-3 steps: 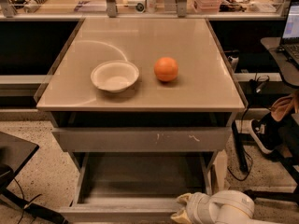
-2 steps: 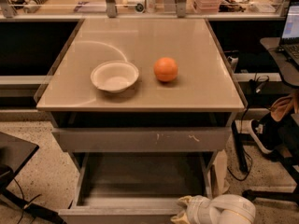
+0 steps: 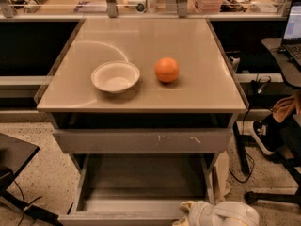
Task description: Open middle drawer
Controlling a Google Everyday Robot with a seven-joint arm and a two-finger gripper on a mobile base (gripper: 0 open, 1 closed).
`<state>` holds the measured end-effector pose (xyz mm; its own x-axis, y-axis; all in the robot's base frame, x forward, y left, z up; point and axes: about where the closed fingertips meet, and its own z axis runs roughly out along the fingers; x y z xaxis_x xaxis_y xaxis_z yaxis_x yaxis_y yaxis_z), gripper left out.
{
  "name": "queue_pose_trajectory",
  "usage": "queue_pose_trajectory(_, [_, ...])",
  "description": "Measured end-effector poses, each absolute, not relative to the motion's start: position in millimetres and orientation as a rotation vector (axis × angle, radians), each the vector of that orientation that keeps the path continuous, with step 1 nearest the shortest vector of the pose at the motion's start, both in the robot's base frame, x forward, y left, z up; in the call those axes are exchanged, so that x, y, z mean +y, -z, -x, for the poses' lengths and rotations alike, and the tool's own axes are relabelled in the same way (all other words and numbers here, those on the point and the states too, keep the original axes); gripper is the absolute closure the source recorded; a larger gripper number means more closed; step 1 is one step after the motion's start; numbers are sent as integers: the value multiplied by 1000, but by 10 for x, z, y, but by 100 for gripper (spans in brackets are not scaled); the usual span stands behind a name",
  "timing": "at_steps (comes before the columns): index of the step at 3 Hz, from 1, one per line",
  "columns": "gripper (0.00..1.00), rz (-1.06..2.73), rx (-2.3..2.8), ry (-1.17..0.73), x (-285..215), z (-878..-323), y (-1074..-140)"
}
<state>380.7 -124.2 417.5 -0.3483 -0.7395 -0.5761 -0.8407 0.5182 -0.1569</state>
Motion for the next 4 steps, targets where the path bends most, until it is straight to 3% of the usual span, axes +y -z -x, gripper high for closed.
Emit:
queue_pose_trajectory(2, [100,1270,2159,-211,-1250,-3686,-4166])
queue_pose_trajectory(4, [58,1270,2159,-211,-1249,-3686,-4166])
